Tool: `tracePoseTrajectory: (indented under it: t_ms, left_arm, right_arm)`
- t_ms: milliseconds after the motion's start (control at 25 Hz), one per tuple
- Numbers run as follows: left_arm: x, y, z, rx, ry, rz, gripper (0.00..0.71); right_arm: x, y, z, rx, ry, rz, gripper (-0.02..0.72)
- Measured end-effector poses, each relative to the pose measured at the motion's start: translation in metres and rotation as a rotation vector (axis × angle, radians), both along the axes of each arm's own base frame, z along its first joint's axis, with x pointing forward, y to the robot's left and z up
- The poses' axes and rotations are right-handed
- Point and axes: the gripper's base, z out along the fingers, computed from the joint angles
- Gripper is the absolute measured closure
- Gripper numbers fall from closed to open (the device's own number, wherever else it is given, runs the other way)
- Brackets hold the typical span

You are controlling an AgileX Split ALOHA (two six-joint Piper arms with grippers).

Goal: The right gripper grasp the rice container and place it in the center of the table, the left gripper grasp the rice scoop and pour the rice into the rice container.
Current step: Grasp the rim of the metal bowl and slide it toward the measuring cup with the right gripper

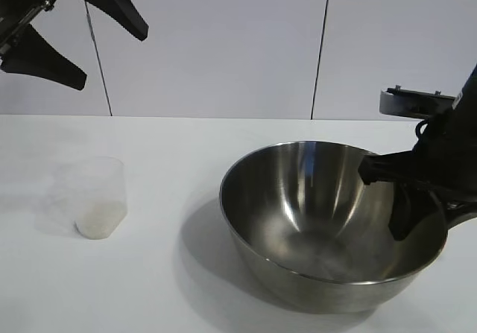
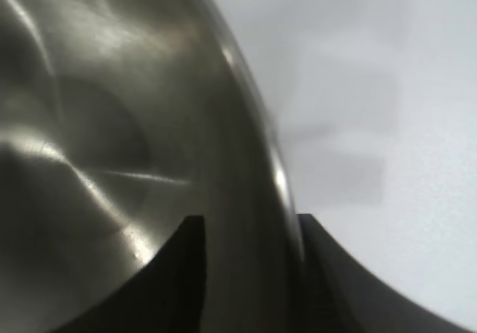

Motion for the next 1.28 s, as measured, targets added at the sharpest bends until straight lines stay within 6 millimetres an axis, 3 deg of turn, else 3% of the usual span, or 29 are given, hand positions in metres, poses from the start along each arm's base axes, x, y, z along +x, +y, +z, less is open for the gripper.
tracePoseTrajectory:
  t_ms: [160,480,600,960,1120,1280]
  left_arm:
    - [0.000,0.000,0.000,0.001,0.000,0.000,0.061]
    - [0.000,0.000,0.000,0.001,0.000,0.000,0.061]
    - [0.000,0.000,0.000,0.001,0.000,0.000,0.061]
    - [0.000,0.000,0.000,0.001,0.000,0.000,0.061]
    - [0.000,0.000,0.000,0.001,0.000,0.000,0.061]
    - [0.000,0.000,0.000,0.001,0.000,0.000,0.061]
  right_arm:
    - [0.001,0.001,0.000,0.017,-0.006,-0.017,0.683]
    - [0.001,0.004,0.006,0.067,-0.032,-0.015,0.694]
    - [0.002,-0.005,0.012,0.084,-0.042,-0.021,0.694]
    - [0.003,-0.059,0.021,0.238,-0.041,-0.137,0.694]
    - [0.005,-0.065,0.024,0.277,-0.064,-0.142,0.694]
    - [0.008,-0.056,0.028,0.282,-0.073,-0.103,0.694]
